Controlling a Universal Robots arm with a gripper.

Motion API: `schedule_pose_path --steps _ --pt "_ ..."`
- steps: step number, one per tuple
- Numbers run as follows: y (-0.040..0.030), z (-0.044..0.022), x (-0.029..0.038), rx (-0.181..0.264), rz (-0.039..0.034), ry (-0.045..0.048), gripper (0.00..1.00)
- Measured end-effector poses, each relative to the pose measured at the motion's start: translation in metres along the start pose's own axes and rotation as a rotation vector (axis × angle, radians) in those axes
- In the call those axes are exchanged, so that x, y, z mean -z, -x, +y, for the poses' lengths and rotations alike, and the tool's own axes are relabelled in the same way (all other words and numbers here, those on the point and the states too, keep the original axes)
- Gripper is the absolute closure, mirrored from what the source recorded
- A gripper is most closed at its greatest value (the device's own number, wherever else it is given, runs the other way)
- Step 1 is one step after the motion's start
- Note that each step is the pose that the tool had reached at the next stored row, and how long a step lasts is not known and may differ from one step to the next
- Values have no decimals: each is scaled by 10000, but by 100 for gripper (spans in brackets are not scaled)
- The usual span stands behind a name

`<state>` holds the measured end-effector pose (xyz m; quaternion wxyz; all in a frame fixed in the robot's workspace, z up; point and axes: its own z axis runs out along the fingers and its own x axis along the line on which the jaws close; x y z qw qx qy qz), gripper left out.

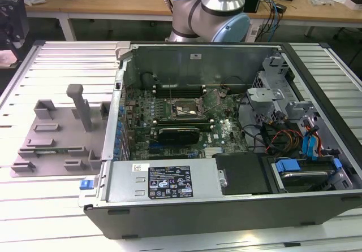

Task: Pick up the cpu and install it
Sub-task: 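Pick up the cpu and move it towards the insertion slot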

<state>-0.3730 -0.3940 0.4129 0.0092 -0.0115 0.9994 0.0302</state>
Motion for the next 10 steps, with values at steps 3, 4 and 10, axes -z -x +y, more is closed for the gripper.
schedule_pose_path --steps 3,4,10 --pt "33 -1 -1 0 -1 1 46" --pt "54 -2 -1 1 -1 0 46" --pt "110 -3 -2 0 -1 0 46"
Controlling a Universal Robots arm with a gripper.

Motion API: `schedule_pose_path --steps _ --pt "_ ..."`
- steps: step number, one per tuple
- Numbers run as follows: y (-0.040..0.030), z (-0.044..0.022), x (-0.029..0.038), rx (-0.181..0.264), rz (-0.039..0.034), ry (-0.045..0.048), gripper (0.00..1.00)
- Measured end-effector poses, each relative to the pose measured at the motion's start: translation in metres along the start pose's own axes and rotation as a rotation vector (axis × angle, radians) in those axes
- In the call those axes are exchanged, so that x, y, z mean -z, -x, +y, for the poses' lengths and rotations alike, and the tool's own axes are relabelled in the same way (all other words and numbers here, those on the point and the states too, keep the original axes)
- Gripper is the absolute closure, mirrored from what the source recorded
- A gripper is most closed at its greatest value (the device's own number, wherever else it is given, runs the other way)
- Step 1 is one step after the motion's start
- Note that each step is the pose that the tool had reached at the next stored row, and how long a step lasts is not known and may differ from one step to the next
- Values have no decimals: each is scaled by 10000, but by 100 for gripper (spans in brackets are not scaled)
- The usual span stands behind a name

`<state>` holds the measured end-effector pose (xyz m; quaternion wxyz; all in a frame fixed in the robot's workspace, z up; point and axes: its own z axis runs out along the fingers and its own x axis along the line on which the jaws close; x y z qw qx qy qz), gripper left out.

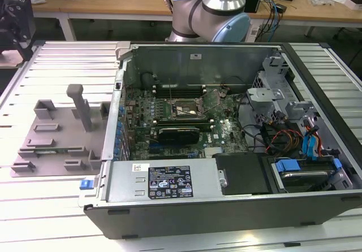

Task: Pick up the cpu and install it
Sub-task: 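Pick up the cpu and move it towards the insertion slot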

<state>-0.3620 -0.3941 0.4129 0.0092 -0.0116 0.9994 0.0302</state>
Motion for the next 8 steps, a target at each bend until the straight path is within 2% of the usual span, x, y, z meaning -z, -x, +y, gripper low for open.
schedule_pose_path --steps 8 --pt "100 -2 -1 -7 0 0 46"
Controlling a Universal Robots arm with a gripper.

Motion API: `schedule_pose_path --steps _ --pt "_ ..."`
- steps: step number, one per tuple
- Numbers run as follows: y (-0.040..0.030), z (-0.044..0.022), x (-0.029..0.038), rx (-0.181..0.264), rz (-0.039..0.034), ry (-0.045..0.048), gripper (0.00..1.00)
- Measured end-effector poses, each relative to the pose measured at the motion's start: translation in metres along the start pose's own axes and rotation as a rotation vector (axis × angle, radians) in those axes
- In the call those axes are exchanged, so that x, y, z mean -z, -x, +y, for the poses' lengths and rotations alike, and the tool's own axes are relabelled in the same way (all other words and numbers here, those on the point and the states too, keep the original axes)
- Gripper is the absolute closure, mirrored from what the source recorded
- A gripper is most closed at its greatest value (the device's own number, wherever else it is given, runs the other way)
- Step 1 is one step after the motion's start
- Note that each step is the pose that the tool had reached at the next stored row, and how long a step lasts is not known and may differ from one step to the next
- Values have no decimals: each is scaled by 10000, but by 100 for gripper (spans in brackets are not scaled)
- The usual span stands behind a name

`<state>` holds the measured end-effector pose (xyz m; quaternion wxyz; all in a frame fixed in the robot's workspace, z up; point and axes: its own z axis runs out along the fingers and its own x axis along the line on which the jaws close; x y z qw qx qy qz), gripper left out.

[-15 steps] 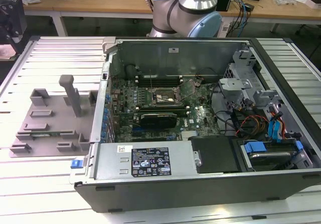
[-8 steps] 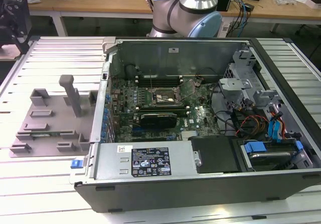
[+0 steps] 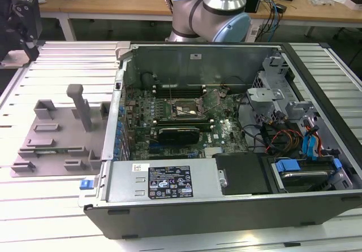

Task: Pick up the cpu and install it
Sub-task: 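Pick up the cpu and move it towards the insertion slot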

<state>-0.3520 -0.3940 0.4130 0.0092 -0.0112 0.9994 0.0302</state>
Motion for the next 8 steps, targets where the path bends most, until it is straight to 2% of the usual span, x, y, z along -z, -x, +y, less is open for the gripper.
schedule_pose_path --steps 8 --pt "79 -2 -1 -26 -2 -1 46"
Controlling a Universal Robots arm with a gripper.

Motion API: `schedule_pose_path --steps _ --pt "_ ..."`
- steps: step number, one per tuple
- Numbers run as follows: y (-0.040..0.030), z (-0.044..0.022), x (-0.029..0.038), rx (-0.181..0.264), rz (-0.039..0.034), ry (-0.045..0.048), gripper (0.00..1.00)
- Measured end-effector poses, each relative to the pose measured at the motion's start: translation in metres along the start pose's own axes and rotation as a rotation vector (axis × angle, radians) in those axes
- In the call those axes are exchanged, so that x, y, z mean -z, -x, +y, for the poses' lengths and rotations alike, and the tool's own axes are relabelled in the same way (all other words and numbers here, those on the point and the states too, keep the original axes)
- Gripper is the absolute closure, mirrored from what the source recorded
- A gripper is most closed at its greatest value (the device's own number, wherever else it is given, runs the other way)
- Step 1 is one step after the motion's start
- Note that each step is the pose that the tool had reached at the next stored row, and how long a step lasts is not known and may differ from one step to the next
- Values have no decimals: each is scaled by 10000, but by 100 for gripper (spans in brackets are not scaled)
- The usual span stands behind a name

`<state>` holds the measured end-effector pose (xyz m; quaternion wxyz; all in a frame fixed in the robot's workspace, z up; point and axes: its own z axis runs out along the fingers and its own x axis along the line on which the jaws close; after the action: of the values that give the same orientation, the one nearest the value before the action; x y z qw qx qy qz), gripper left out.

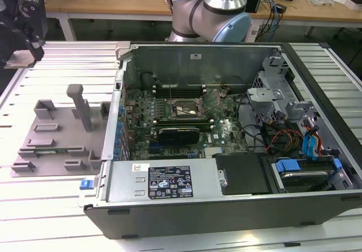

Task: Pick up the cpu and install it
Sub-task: 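Pick up the cpu and move it towards the insertion slot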

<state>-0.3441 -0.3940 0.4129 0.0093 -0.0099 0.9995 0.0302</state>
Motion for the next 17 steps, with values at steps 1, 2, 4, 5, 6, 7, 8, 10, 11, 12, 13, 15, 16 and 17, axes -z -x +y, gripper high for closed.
schedule_pose_path --steps 1,2,4,5,6,7,8,10,11,12,13,15,16,17 --pt "11 0 -1 -5 -1 1 46" --pt "25 -1 -1 -12 -2 0 46" --pt "50 -1 -1 -22 -2 0 46" --pt "62 -1 -1 -27 -2 0 46" --pt "71 -2 -2 -31 -2 0 46" --pt "80 -2 -1 -33 -1 -1 46" --pt "100 -2 -2 -38 -2 -1 46" --pt "123 -3 -2 -40 -2 -1 46" --pt "152 -3 -3 -42 -3 0 46" --pt "229 -5 -4 -45 -3 0 46" --pt "254 -5 -5 -46 -2 -1 46" --pt "317 -7 -6 -48 -3 -1 46" --pt "341 -7 -6 -50 -3 0 46" --pt "372 -8 -7 -50 -3 -1 46"
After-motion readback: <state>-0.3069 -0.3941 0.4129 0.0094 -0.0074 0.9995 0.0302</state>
